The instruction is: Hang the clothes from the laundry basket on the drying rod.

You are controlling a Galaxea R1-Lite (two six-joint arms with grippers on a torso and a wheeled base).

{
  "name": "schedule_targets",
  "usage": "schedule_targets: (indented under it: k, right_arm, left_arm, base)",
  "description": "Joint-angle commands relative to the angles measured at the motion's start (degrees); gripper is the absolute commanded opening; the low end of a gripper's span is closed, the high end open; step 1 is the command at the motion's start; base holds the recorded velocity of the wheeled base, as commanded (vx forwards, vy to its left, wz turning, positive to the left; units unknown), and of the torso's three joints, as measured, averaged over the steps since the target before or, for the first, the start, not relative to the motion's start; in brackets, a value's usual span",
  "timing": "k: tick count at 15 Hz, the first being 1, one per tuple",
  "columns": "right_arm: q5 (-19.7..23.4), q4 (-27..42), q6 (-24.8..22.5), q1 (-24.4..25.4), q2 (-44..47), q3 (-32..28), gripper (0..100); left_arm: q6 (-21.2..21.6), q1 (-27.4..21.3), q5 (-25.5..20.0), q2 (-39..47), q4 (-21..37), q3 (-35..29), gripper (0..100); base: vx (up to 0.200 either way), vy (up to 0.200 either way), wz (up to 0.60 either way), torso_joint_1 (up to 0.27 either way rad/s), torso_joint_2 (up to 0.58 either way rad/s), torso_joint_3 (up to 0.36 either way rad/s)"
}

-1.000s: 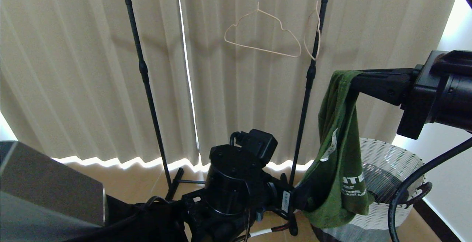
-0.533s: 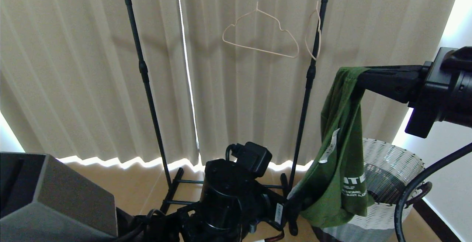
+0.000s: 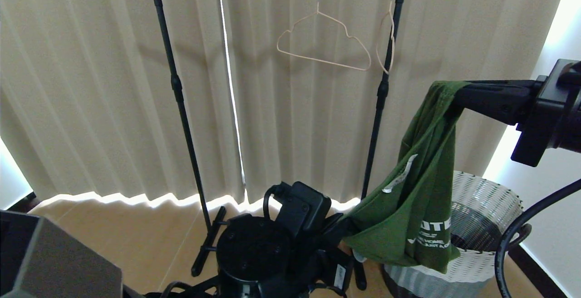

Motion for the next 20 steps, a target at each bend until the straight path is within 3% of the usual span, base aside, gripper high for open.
schedule_targets:
  k: [1, 3, 4, 5, 11, 13, 17, 20]
  right_arm:
    - [0.1, 0.0, 0.0, -0.9, -1.1, 0.0, 0]
    - [0.1, 0.1, -0.6, -0.9, -2.4, -0.3, 0]
    - [0.1, 0.0, -0.9, -0.9, -2.6, -0.5, 0]
    - [0.1, 0.0, -1.5, -0.9, -3.2, -0.9, 0]
    - [0.1, -0.1, -2.7, -1.6, -4.4, -1.9, 0]
    - [0.1, -0.1, -2.7, -2.3, -3.6, -2.2, 0]
    - [0.1, -0.1, -2.7, -4.5, -1.7, -3.3, 0]
    - [-0.1, 0.0, -2.7, -4.7, -1.2, -3.0, 0]
  left_arm:
    - [0.1, -0.2, 0.2, -9.9, 6.9, 0.3, 0]
    - [-0.1, 0.5, 0.2, -22.5, 24.5, -6.5, 0]
    - [-0.1, 0.9, 0.2, -24.5, 28.0, -8.6, 0]
    - [-0.1, 2.5, 0.2, -29.0, 37.5, -15.3, 0]
    - [2.6, 13.4, 0.2, -34.2, 75.6, -39.6, 0]
    - [2.9, 14.8, 0.3, -34.0, 78.5, -43.5, 0]
    - [5.9, 14.7, 0.2, -35.4, 75.1, -42.1, 0]
    - [5.9, 14.8, 0.1, -35.5, 78.7, -42.3, 0]
  base:
    - [0.0, 0.0, 0.0, 0.0, 0.0, 0.0]
    - [0.0, 0.0, 0.0, 0.0, 0.0, 0.0]
    - [0.0, 0.0, 0.0, 0.0, 0.0, 0.0]
    - [0.0, 0.0, 0.0, 0.0, 0.0, 0.0]
    - [0.0, 0.0, 0.0, 0.0, 0.0, 0.0]
    - [0.0, 0.0, 0.0, 0.0, 0.0, 0.0]
    - [0.0, 0.0, 0.0, 0.0, 0.0, 0.0]
    - [0.0, 0.0, 0.0, 0.0, 0.0, 0.0]
